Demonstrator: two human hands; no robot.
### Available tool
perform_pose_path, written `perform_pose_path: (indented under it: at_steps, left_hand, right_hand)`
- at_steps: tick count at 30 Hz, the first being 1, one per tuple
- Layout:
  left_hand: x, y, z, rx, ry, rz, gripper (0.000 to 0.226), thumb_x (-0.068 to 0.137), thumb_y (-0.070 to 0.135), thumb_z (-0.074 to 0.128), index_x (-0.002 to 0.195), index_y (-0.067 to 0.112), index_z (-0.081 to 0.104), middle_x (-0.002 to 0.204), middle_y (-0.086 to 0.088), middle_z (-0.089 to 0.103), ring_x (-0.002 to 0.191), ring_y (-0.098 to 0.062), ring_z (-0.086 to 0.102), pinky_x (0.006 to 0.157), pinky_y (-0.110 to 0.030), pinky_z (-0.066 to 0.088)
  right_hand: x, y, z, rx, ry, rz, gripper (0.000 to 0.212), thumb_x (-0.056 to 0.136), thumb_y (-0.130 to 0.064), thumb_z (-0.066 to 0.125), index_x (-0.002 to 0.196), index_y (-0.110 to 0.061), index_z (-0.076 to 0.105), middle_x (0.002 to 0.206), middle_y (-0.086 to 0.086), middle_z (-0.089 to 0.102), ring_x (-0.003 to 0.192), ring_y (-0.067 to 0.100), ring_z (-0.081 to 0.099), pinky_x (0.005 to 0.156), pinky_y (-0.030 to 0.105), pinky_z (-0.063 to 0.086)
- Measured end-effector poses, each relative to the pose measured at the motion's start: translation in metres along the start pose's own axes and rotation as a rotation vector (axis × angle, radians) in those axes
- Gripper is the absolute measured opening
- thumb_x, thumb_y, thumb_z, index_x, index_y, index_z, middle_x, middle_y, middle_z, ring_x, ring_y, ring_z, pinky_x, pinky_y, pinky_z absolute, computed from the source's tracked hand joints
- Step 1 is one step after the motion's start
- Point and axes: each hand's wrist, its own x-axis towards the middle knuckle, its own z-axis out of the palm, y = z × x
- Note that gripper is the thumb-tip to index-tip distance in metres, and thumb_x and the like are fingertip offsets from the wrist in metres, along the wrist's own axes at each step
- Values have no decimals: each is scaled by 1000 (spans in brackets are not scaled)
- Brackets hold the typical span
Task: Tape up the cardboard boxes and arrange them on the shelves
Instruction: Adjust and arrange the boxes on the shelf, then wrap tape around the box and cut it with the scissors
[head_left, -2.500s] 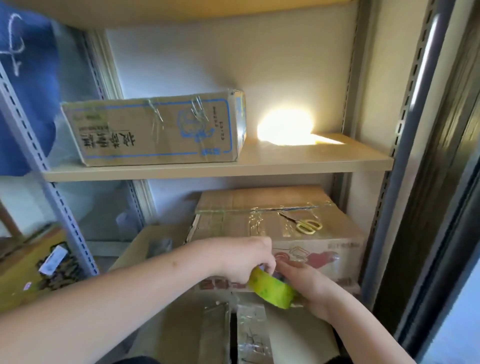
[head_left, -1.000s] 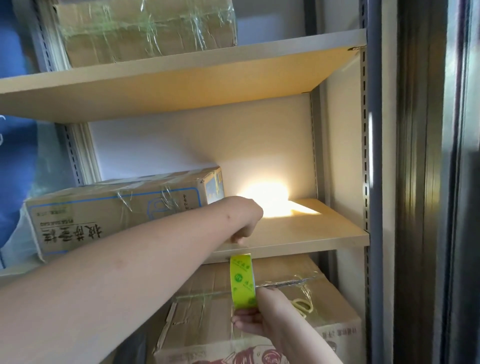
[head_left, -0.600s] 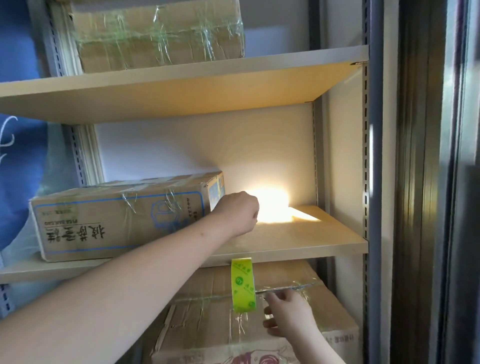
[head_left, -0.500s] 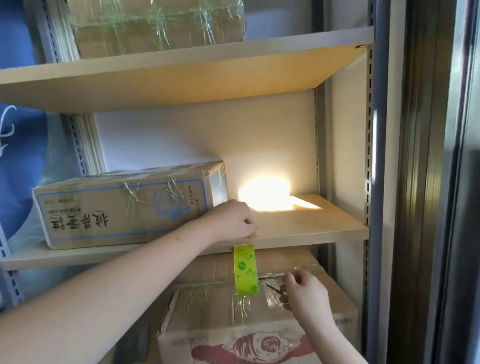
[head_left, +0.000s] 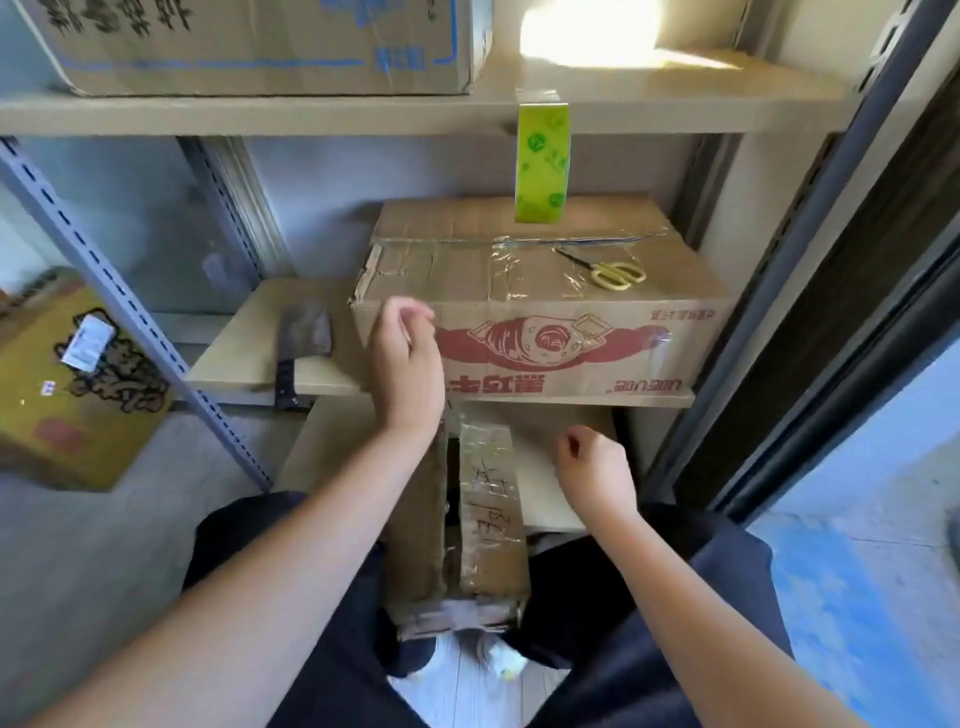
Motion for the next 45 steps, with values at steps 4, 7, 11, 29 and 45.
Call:
perform_pose_path:
  at_steps: [4, 7, 11, 29, 45]
  left_hand:
    - [-96, -109, -2, 262, -414, -518, 21, 99, 15, 47, 106, 15, 67, 97, 0, 71, 89, -19, 66, 82, -33, 54]
    - [-127, -144, 6, 424, -530, -661, 33, 102, 15, 44, 131, 6, 57, 128, -10, 63, 112, -27, 61, 89, -28, 48]
    - [-153, -177, 22, 453, -607, -864, 27, 97, 18, 52, 117, 3, 62, 110, -15, 67, 106, -33, 63, 88, -36, 51]
    - [-203, -209, 57, 484, -696, -523, 41, 93, 13, 56, 134, 17, 56, 135, 3, 53, 128, -16, 45, 108, -21, 31]
    - [-171, -241, 112, 527, -708, -759, 56, 85, 63, 58, 112, 13, 59, 102, -6, 68, 98, -27, 64, 74, -31, 47]
  right_hand:
    - [-14, 46, 55, -142, -295, 55, 24, 95, -11, 48, 102, -10, 72, 101, 9, 72, 90, 27, 65, 73, 29, 49]
    - [-17, 60, 81, -174, -400, 82, 28, 96, -8, 47, 111, -8, 70, 111, 13, 69, 100, 31, 64, 83, 33, 51]
    - [-6, 63, 107, -187, -467, 141, 30, 99, -13, 44, 114, -5, 68, 117, 16, 67, 107, 32, 61, 88, 33, 48]
    - [48, 141, 100, 137, -344, 818, 54, 81, -35, 78, 123, -6, 59, 114, 12, 64, 105, 31, 61, 95, 41, 50]
    - [32, 180, 136, 9, -659, 793, 62, 103, -49, 31, 151, -10, 28, 149, 16, 42, 134, 32, 43, 111, 37, 35]
